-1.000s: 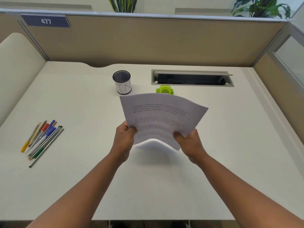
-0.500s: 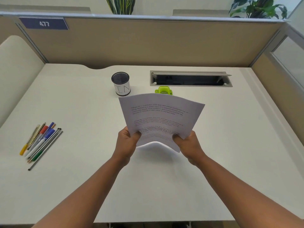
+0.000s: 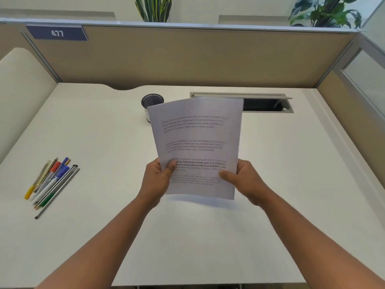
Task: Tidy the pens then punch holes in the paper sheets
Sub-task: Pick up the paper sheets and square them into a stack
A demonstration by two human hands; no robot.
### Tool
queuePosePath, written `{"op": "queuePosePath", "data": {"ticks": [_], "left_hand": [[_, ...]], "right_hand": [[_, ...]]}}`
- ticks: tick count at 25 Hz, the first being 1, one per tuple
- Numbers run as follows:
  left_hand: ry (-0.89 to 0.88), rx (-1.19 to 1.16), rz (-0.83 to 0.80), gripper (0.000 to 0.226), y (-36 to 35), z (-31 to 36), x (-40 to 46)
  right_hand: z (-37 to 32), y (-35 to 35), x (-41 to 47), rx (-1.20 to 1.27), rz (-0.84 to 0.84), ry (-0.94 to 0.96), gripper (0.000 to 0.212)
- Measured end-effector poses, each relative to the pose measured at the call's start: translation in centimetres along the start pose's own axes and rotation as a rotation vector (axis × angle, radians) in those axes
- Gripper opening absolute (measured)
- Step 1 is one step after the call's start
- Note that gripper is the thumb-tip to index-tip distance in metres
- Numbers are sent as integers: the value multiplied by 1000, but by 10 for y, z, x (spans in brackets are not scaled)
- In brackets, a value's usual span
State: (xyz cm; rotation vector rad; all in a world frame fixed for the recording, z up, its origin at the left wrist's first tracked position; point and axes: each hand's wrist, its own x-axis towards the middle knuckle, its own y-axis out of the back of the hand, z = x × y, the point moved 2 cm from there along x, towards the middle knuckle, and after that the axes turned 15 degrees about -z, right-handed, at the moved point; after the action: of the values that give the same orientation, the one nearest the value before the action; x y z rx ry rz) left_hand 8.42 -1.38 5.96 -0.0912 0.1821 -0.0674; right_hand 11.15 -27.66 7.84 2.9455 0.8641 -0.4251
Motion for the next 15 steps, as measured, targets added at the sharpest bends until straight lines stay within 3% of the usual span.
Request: {"op": "queuePosePath", "data": {"ticks": [3, 9, 15], "left_hand": [[41, -168, 61, 13, 1, 1, 2], [84, -536, 122, 25, -20, 7, 5], [77, -650, 156, 26, -42, 7, 2]], "right_hand": [[-4, 15, -8, 146, -44, 11, 28], [8, -14, -6, 697, 89, 30, 30], [5, -57, 8, 788, 197, 170, 38]]}}
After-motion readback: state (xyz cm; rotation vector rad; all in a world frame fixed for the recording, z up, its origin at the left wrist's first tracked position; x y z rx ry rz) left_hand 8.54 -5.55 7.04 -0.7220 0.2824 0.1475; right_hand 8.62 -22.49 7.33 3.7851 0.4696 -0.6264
